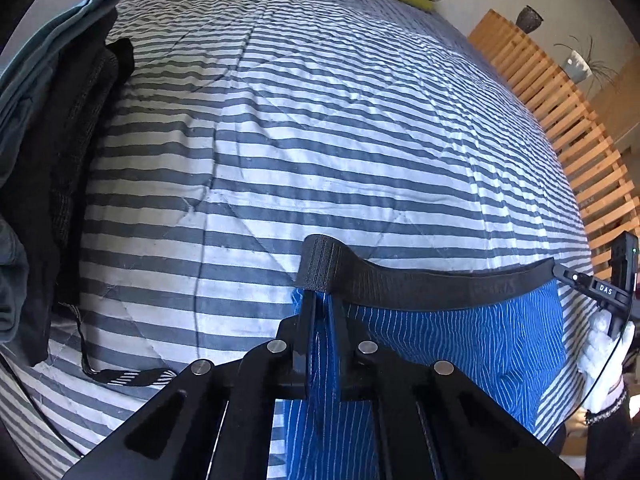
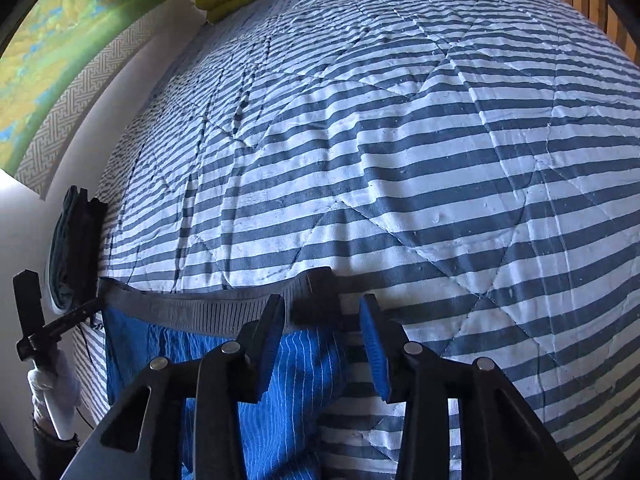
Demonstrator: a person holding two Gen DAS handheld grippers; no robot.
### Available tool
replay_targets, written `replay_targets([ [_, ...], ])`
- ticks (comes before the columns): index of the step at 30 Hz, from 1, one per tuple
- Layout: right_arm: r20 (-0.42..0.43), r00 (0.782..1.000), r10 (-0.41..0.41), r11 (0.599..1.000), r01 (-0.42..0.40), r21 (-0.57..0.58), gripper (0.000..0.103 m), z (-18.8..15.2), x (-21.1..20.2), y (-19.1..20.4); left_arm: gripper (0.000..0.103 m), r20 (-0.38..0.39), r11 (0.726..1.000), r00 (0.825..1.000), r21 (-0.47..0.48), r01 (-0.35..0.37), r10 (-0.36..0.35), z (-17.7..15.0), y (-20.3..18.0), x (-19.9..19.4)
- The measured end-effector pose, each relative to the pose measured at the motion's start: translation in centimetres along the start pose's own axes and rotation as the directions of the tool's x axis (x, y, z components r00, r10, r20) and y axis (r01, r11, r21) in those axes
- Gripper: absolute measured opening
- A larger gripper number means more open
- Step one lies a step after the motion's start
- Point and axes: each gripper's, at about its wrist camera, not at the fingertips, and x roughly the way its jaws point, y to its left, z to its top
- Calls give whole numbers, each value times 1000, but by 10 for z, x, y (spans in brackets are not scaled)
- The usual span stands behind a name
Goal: Fold small clothes
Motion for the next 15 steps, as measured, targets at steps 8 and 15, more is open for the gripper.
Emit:
replay_targets([
  [8,-29,999,24,999,-25,-33,36,3,24,11,62,-21,1000,1000,-31,1,-1,5,4,14],
  [15,-15,999,30,999,-30,-42,8,3,23,20,5,-15,1000,1000,-8,-28,27,6,-10,21],
])
